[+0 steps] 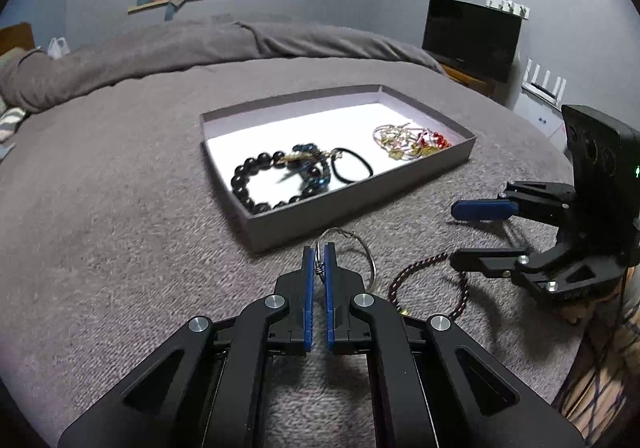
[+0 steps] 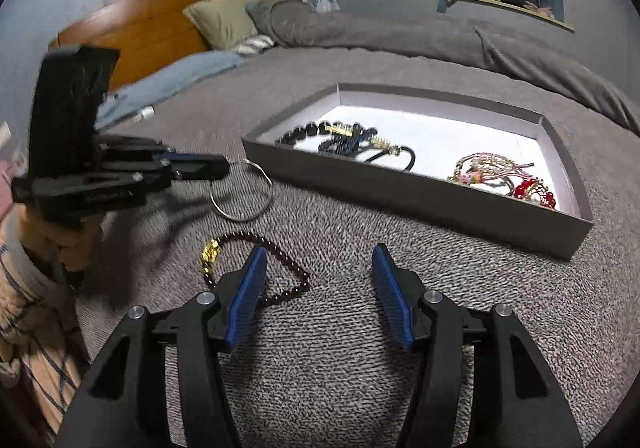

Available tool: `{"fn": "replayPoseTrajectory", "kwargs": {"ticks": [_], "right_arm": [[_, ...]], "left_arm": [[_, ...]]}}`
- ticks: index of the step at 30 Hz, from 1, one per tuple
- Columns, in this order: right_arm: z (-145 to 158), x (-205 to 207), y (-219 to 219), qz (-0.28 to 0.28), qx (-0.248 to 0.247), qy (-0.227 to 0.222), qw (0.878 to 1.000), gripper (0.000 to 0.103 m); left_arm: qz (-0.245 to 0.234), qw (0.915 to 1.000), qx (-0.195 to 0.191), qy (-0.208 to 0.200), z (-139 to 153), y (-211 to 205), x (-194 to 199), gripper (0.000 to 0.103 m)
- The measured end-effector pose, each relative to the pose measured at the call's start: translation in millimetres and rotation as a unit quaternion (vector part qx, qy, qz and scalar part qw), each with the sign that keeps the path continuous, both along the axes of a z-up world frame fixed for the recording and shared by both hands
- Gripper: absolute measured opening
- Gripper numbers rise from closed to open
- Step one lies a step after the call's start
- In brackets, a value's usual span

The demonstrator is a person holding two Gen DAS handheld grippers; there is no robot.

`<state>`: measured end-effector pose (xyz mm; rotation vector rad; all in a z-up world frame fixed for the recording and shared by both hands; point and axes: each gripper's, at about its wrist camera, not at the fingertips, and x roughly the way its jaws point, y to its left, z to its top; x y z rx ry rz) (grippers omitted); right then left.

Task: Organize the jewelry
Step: 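Move both tools to the silver hoop and dark red bead bracelet beside the tray, then grasp the silver hoop with the left tool while the right tool grasps the dark red bead bracelet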

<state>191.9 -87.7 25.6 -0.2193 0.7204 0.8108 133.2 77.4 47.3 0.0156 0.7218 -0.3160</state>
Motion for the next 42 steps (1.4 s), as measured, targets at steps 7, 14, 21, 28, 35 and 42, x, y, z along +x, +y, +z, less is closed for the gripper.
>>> {"fn": "replayPoseTrajectory", "kwargs": {"ticks": [7, 14, 21, 28, 35, 42], "right_arm": [[-12.5, 1.7, 16.5, 0.014, -0.039, 0.014, 0.999, 0.007], [1.4, 5.8, -8.0, -0.017, -0.043, -0.032, 0.998, 0.006], [9.0, 21.9, -59.2, -0.081, -0.034, -0.039, 0.995, 0.006], [4.0, 28.0, -77.8, -0.096, -0.018, -0.017, 0.995, 0.006], [14.8, 20.3, -85.4, -0.090, 0.015, -0.024, 0.996, 0.006], [30.0, 15.5, -84.3, -0.082, 0.038, -0.043, 0.995, 0.006]], "left_arm": [[-0.007, 0.9999, -0.006, 0.008, -5.1, -0.1, -2.0, 0.006], [-0.025, 0.9993, -0.024, 0.012, -5.1, -14.0, 4.6, 0.005], [-0.044, 0.9986, -0.026, 0.013, -4.7, -29.5, 7.6, 0.005], [-0.042, 0.9983, -0.020, 0.037, -16.4, -36.4, 19.3, 0.006], [-0.047, 0.9984, -0.025, 0.017, -6.6, -36.8, 14.5, 0.006], [-0.058, 0.9977, -0.034, -0.003, 7.8, -38.7, 7.3, 0.006]]}}
